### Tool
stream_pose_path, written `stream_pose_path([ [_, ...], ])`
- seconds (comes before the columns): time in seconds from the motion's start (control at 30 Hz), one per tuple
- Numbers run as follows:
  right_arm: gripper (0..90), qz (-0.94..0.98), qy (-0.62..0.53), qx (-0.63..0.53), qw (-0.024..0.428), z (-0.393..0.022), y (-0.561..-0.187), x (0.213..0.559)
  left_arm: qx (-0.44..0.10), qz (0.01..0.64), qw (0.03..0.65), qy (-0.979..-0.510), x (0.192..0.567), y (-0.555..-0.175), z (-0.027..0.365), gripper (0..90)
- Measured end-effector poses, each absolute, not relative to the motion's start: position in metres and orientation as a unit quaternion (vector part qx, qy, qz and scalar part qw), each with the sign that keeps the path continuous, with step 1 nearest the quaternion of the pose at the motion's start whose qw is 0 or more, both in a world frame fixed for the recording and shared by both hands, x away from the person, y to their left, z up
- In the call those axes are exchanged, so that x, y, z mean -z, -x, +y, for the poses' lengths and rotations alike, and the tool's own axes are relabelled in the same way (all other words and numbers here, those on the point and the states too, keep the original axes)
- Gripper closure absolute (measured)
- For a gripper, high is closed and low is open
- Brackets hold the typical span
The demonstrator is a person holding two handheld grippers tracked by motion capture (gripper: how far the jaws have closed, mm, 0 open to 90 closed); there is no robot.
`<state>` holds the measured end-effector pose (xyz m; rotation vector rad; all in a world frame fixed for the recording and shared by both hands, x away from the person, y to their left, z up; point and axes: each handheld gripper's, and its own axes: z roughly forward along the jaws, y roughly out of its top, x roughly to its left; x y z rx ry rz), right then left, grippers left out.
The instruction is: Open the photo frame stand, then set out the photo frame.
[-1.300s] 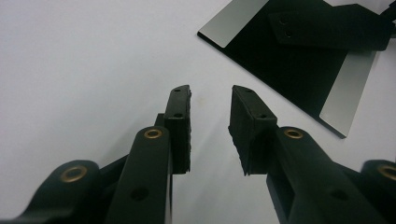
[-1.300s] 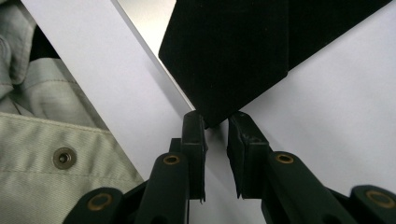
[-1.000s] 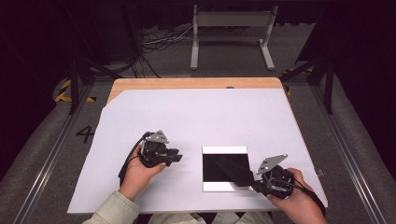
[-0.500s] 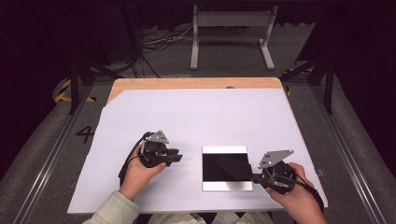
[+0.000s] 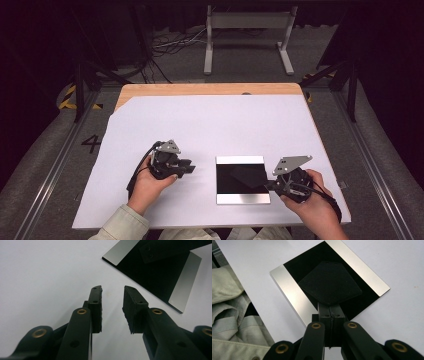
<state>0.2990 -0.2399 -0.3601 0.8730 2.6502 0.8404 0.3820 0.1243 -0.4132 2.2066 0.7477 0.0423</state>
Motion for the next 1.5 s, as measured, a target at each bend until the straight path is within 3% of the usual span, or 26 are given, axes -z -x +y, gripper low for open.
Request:
stream_pose_path([
  [0.53,90.0,0.907,-0.297,-0.28,0.106,-0.239,-0.3,0.363,-0.017,0.295,0.395,-0.87,0.413,-0.383,0.125,69.2],
  [0.93,79.6,0.906,-0.297,-0.281,0.112,-0.248,-0.295,0.351,-0.017,0.298,0.397,-0.868,0.413,-0.382,0.127,69.0],
  [1.5,58.3,0.891,-0.321,-0.3,0.112,-0.25,-0.309,0.316,-0.018,0.299,0.395,-0.869,0.413,-0.382,0.127,69.0],
])
